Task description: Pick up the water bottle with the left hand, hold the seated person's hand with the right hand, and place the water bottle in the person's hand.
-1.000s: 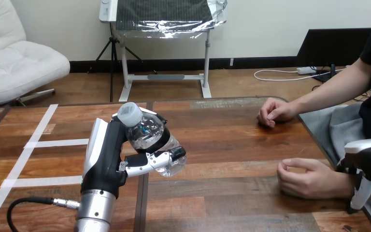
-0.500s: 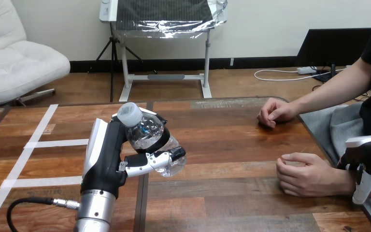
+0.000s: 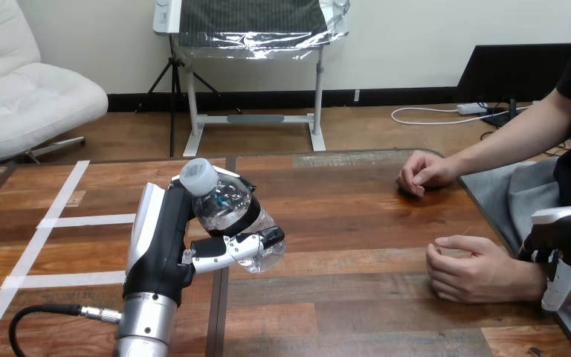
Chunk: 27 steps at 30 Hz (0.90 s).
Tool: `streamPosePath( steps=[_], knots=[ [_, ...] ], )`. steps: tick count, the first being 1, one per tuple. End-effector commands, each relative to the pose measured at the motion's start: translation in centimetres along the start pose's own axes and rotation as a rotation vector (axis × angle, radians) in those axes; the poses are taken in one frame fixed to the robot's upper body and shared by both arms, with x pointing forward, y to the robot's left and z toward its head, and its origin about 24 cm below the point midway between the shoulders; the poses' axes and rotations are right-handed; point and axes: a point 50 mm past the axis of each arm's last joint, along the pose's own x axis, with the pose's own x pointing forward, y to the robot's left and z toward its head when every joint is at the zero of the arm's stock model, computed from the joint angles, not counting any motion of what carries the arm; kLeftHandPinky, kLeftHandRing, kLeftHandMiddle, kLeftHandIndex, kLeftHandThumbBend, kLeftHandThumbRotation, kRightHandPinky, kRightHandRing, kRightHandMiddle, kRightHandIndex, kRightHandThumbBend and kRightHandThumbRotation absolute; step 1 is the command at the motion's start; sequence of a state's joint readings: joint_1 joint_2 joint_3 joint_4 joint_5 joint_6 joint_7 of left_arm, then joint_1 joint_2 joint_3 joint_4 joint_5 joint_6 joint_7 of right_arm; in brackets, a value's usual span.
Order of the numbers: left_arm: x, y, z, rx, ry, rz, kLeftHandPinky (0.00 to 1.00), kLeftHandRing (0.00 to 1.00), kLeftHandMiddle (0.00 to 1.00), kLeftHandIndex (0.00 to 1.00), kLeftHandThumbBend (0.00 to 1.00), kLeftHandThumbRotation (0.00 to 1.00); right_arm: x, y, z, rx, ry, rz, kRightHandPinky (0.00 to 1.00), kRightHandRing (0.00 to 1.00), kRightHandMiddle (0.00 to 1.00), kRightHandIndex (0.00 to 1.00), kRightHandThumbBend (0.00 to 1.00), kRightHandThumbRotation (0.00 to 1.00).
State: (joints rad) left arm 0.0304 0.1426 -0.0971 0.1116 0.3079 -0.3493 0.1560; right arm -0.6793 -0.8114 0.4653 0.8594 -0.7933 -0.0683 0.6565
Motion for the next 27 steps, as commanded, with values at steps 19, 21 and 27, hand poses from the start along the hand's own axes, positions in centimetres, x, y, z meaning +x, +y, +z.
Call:
streamPosePath(
  steps=[19,21,27],
  knots=[
    [1.4,1.2,2.5,0.005,-0.120,0.062,0.37,0.40,0.44,0.50,0.59,0.00,2.7,4.8,2.4,0.015,-0.051,0.103,0.59,0.69,0.79,0.83,0.61,0.05],
    [1.4,1.3,2.5,0.006,-0.120,0.062,0.37,0.39,0.44,0.50,0.59,0.00,2.8,5.0,2.5,0.006,-0.047,0.107,0.59,0.69,0.79,0.83,0.60,0.05],
    [1.4,1.3,2.5,0.007,-0.123,0.067,0.38,0.39,0.44,0.50,0.59,0.00,3.1,5.3,3.0,0.065,-0.073,0.033,0.53,0.65,0.74,0.78,0.61,0.00]
  ],
)
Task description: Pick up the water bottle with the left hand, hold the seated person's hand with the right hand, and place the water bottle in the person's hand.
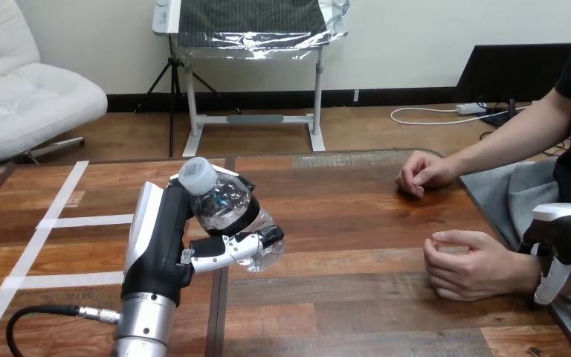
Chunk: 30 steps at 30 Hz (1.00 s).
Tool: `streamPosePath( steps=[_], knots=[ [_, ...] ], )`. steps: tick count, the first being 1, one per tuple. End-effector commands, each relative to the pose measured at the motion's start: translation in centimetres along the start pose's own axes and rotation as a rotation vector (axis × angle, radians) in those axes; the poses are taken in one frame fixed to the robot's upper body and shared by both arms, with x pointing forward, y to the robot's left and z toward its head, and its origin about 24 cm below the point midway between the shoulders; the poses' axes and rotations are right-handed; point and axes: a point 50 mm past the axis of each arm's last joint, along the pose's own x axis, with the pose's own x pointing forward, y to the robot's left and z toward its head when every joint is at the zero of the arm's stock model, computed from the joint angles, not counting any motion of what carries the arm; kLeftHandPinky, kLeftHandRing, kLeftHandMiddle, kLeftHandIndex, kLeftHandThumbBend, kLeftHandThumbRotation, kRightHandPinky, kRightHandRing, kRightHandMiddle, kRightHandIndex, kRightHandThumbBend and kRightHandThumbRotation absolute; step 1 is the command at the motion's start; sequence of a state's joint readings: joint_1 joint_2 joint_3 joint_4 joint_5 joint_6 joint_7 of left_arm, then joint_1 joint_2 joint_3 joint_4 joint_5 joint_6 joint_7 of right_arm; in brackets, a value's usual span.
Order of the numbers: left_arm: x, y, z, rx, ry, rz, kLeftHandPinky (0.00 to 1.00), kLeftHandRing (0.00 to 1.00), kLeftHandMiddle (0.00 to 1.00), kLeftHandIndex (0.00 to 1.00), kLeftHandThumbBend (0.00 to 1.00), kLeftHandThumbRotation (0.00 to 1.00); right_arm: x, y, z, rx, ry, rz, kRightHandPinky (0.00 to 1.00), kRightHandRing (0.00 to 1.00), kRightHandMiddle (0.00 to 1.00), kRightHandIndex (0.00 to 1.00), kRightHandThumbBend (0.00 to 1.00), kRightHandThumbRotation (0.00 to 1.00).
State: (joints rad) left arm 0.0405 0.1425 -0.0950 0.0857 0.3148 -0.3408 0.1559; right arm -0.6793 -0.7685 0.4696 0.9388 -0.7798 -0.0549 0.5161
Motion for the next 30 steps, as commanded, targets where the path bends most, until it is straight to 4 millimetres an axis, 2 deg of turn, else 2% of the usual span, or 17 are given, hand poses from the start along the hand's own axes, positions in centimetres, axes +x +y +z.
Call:
streamPosePath(
  steps=[1,2,4,12,17,30],
  knots=[
    [1.54,1.25,2.23,0.001,-0.117,0.065,0.38,0.39,0.44,0.50,0.59,0.00,1.65,4.92,2.64,0.045,-0.092,0.068,0.53,0.65,0.74,0.78,0.61,0.00],
    [1.55,1.28,2.23,0.002,-0.117,0.067,0.39,0.40,0.44,0.50,0.59,0.00,1.65,4.98,2.71,0.064,-0.101,0.038,0.50,0.63,0.72,0.73,0.62,0.00],
    [1.56,1.30,2.25,-0.002,-0.117,0.068,0.39,0.40,0.44,0.50,0.59,0.00,1.61,4.93,2.77,0.063,-0.103,0.023,0.48,0.62,0.72,0.69,0.62,0.00],
    [1.61,1.30,2.25,-0.001,-0.121,0.072,0.40,0.40,0.44,0.50,0.59,0.00,1.53,4.88,2.81,0.038,-0.113,0.001,0.50,0.66,0.73,0.60,0.63,0.00],
    [1.63,1.32,2.26,-0.001,-0.120,0.070,0.41,0.40,0.44,0.50,0.59,0.00,1.54,4.86,2.83,0.033,-0.108,-0.003,0.52,0.67,0.73,0.58,0.63,0.00],
    [1.62,1.39,2.24,0.003,-0.107,0.068,0.41,0.40,0.44,0.50,0.59,0.00,1.67,5.14,2.79,0.078,-0.085,0.001,0.42,0.56,0.65,0.61,0.64,0.00]
  ],
)
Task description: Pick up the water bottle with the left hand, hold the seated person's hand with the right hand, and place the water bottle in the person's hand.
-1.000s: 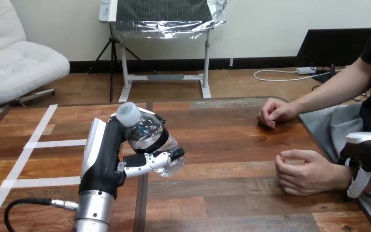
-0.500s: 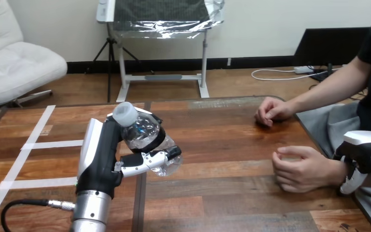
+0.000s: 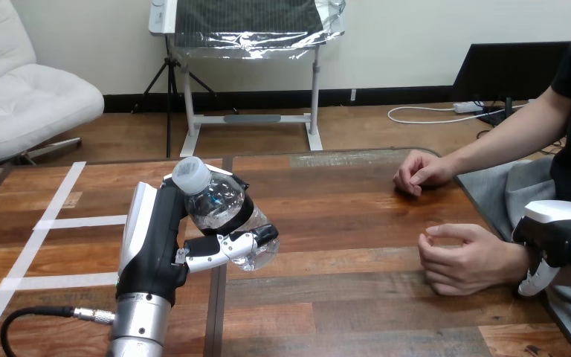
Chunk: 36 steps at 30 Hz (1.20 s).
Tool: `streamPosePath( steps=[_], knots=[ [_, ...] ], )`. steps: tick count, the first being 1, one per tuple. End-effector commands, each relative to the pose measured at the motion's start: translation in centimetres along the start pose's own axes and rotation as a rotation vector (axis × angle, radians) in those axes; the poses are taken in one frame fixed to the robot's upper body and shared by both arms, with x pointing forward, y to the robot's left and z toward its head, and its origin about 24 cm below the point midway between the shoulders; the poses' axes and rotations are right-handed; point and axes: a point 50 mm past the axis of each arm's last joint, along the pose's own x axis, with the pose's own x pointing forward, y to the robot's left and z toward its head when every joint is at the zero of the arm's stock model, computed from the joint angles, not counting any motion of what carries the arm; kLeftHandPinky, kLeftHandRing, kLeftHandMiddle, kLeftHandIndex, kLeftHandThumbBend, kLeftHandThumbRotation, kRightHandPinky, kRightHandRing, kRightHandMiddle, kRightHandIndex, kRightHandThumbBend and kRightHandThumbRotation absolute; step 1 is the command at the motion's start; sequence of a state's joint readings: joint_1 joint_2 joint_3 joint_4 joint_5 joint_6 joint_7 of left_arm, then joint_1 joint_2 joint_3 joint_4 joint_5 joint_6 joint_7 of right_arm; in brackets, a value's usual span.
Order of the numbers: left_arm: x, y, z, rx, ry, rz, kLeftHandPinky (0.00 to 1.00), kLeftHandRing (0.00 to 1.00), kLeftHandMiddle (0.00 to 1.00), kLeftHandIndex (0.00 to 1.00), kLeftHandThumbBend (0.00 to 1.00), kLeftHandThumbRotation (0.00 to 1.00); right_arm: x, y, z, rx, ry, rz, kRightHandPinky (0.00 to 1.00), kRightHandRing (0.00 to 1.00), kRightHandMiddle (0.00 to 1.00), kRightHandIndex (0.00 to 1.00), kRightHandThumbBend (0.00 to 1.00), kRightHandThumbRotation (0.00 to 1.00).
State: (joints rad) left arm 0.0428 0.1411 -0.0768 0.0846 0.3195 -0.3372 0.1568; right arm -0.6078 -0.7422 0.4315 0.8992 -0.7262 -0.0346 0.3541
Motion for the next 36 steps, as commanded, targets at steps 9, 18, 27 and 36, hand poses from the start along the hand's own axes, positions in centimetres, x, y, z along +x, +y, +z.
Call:
streamPosePath(
  steps=[9,18,27,36],
  knots=[
    [1.63,1.03,2.39,0.000,-0.116,0.056,0.40,0.40,0.44,0.50,0.59,0.00,0.74,4.42,1.91,-0.007,-0.041,0.131,0.34,0.49,0.60,0.62,0.64,0.00],
    [1.63,1.04,2.37,0.000,-0.123,0.057,0.40,0.40,0.43,0.50,0.59,0.00,0.62,4.36,2.06,-0.035,-0.073,0.109,0.45,0.62,0.69,0.62,0.64,0.00],
    [1.67,1.10,2.38,0.000,-0.124,0.055,0.40,0.40,0.43,0.49,0.59,0.00,0.53,4.08,2.08,-0.018,-0.096,0.073,0.61,0.74,0.77,0.57,0.65,0.00],
    [1.77,1.16,2.47,0.010,-0.130,0.054,0.40,0.40,0.43,0.49,0.59,0.00,0.50,3.51,1.88,0.029,-0.096,0.056,0.60,0.70,0.74,0.57,0.63,0.00]
  ],
)
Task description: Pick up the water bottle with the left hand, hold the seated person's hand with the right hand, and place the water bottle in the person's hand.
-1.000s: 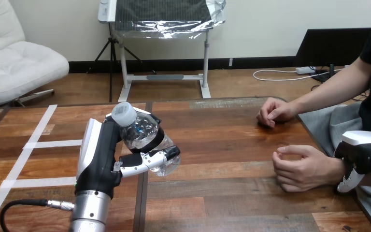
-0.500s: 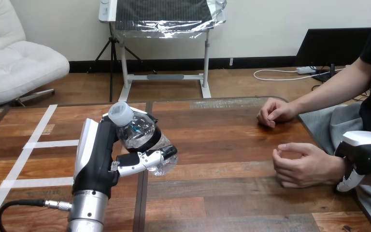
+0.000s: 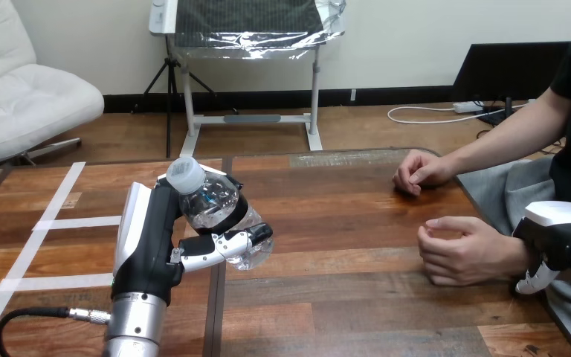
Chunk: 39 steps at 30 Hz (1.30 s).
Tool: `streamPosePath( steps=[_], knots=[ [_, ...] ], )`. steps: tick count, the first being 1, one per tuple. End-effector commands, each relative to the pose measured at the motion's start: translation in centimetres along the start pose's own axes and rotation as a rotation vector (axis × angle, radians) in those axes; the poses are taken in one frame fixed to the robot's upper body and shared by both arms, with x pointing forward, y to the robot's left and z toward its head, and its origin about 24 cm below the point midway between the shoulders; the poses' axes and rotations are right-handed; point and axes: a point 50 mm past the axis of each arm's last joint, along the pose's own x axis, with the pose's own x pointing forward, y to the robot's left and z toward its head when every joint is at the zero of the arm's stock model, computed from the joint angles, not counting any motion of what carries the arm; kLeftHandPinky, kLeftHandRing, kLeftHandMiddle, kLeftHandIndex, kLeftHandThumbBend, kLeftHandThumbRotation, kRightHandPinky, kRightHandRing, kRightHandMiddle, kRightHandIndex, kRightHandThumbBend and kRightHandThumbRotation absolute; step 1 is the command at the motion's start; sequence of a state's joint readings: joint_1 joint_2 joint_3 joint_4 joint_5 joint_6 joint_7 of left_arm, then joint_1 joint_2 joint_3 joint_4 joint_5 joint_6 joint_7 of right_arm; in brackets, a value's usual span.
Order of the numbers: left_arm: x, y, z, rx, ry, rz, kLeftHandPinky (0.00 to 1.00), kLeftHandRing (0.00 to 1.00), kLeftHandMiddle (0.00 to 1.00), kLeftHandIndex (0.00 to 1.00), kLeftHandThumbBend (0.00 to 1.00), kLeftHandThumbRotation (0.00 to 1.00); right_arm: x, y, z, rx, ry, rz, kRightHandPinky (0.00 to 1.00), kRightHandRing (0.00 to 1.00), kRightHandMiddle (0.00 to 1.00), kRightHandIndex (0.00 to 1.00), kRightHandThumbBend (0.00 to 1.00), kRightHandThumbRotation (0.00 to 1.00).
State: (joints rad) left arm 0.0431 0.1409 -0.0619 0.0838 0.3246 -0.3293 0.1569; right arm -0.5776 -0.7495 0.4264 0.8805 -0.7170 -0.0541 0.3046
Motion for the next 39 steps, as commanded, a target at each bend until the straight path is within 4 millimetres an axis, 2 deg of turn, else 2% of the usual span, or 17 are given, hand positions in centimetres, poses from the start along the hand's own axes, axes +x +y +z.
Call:
streamPosePath(
  steps=[1,12,15,21,24,39],
  knots=[
    [1.7,0.8,2.7,-0.001,-0.140,0.042,0.40,0.40,0.43,0.49,0.59,0.00,0.5,3.0,1.9,0.041,-0.078,0.087,0.58,0.67,0.73,0.57,0.63,0.00],
    [1.9,0.8,2.8,-0.012,-0.140,0.038,0.40,0.40,0.43,0.49,0.59,0.00,0.1,2.0,1.4,0.126,-0.083,0.031,0.35,0.45,0.55,0.56,0.64,0.00],
    [2.0,0.8,2.8,-0.016,-0.141,0.035,0.40,0.40,0.43,0.49,0.59,0.00,0.1,1.6,1.2,0.125,-0.082,0.025,0.33,0.45,0.56,0.57,0.64,0.00],
    [2.1,0.7,2.9,-0.029,-0.145,0.029,0.40,0.40,0.44,0.50,0.58,0.00,-0.3,0.8,1.0,0.123,-0.090,-0.028,0.33,0.45,0.56,0.54,0.66,0.00],
    [2.2,0.6,2.9,-0.034,-0.152,0.026,0.40,0.40,0.44,0.50,0.58,0.00,-0.5,0.4,1.0,0.132,-0.089,-0.055,0.37,0.49,0.59,0.53,0.67,0.00],
    [2.9,0.2,3.5,-0.025,-0.171,0.008,0.40,0.40,0.44,0.50,0.58,0.00,-2.1,-2.1,1.2,0.174,-0.144,-0.185,0.26,0.37,0.49,0.52,0.65,0.00]
  ],
)
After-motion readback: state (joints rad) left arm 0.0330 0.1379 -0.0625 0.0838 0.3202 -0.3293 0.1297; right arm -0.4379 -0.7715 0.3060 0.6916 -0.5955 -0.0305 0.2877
